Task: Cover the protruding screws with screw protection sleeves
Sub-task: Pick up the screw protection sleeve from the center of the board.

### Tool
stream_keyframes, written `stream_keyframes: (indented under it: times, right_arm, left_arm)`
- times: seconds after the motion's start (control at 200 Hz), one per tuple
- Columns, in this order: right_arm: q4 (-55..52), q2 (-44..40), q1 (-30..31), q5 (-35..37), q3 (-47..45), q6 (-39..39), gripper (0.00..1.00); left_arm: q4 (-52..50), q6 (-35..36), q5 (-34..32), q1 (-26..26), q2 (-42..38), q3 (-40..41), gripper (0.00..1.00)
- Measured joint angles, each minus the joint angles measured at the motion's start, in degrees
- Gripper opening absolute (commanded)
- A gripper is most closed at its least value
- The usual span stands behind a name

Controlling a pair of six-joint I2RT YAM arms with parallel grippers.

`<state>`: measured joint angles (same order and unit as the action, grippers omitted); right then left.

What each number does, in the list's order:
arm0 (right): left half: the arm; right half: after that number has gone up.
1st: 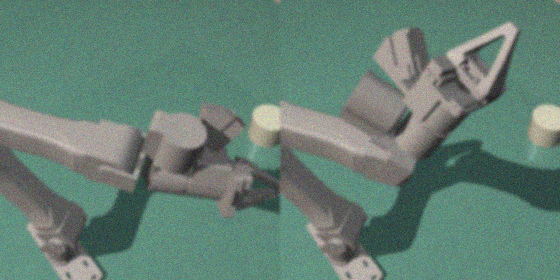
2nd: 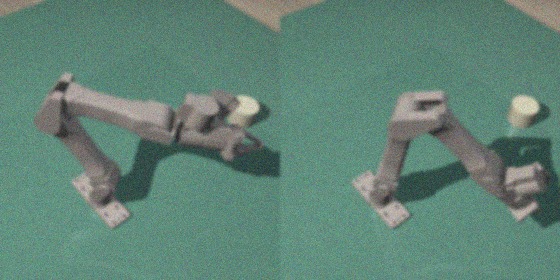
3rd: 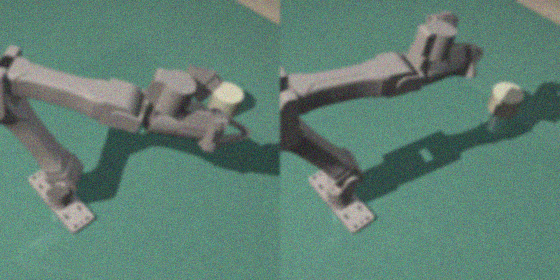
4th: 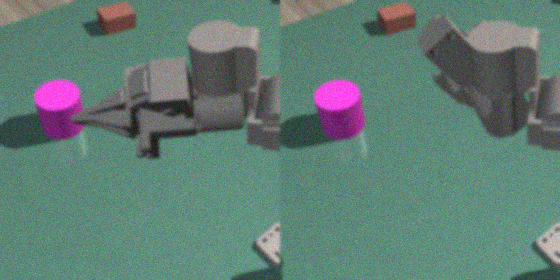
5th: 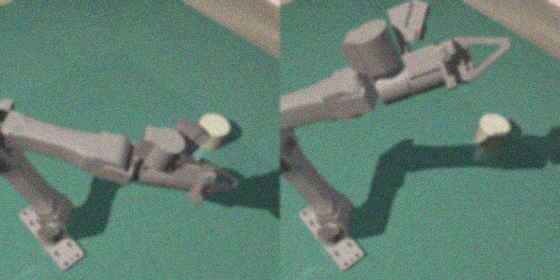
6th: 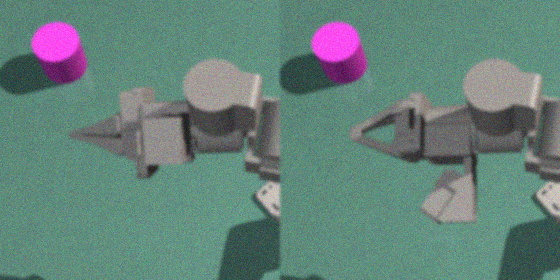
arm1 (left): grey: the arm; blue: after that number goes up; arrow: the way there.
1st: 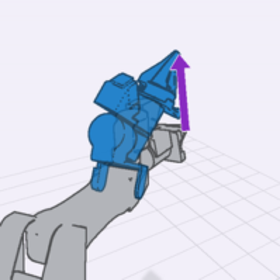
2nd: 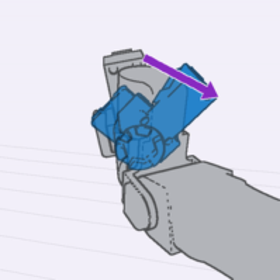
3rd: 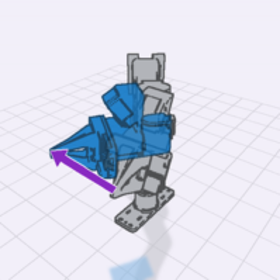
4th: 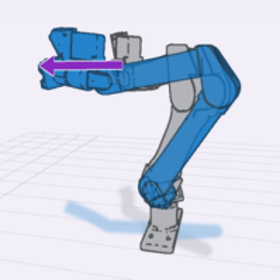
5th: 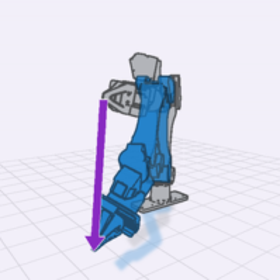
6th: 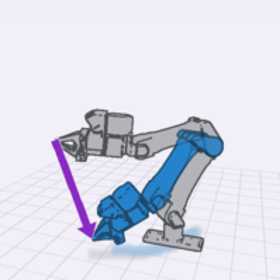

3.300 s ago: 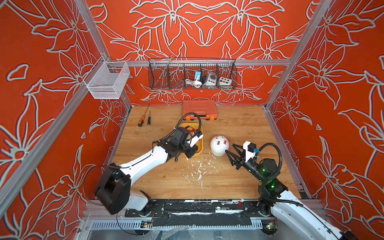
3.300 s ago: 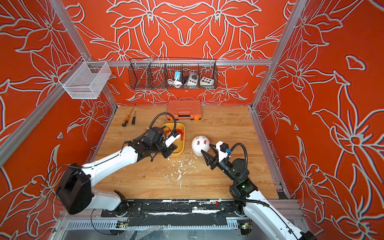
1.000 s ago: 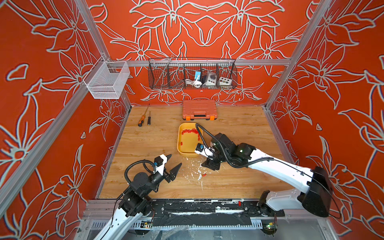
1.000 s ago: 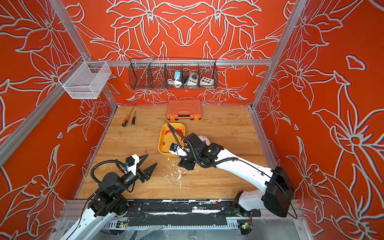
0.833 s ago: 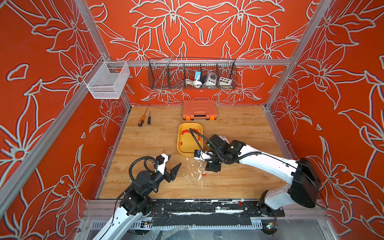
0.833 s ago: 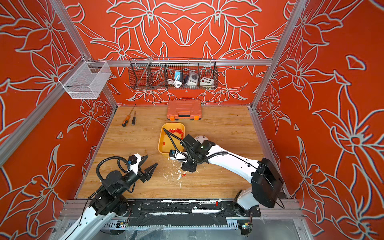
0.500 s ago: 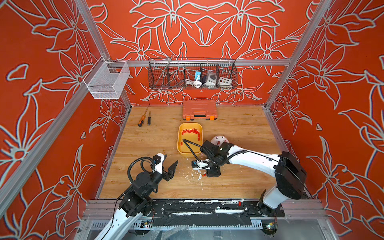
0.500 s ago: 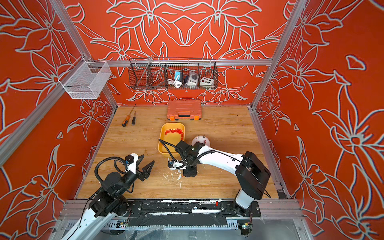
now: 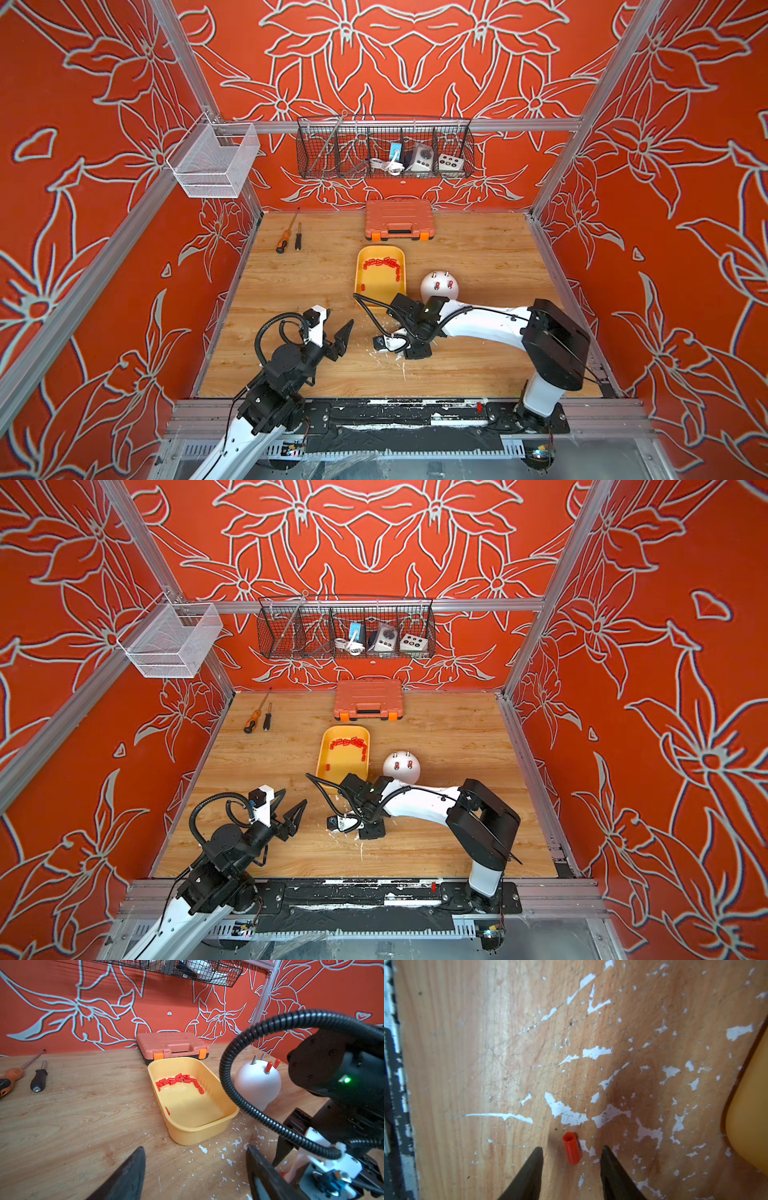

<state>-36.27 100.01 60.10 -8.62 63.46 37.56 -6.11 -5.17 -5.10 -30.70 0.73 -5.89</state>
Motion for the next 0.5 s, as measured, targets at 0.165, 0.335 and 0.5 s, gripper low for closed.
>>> stream_keyframes:
  times: [0.165,0.335,0.5]
  right_arm:
    - [1.1,0.3,0.0,0.1,0.0,0.2,0.46]
    - [1.9,2.0,0.0,0.1,0.0,0.3,0.42]
    - [1.9,2.6,0.0,0.1,0.0,0.4,0.36]
  left_arm:
    - [-0.1,0.0,-0.2,0.0,0.0,0.0,0.74]
    - [-0.3,-0.1,-0.2,0.0,0.0,0.0,0.74]
    - [-0.3,-0.2,-0.3,0.0,0.0,0.0,0.74]
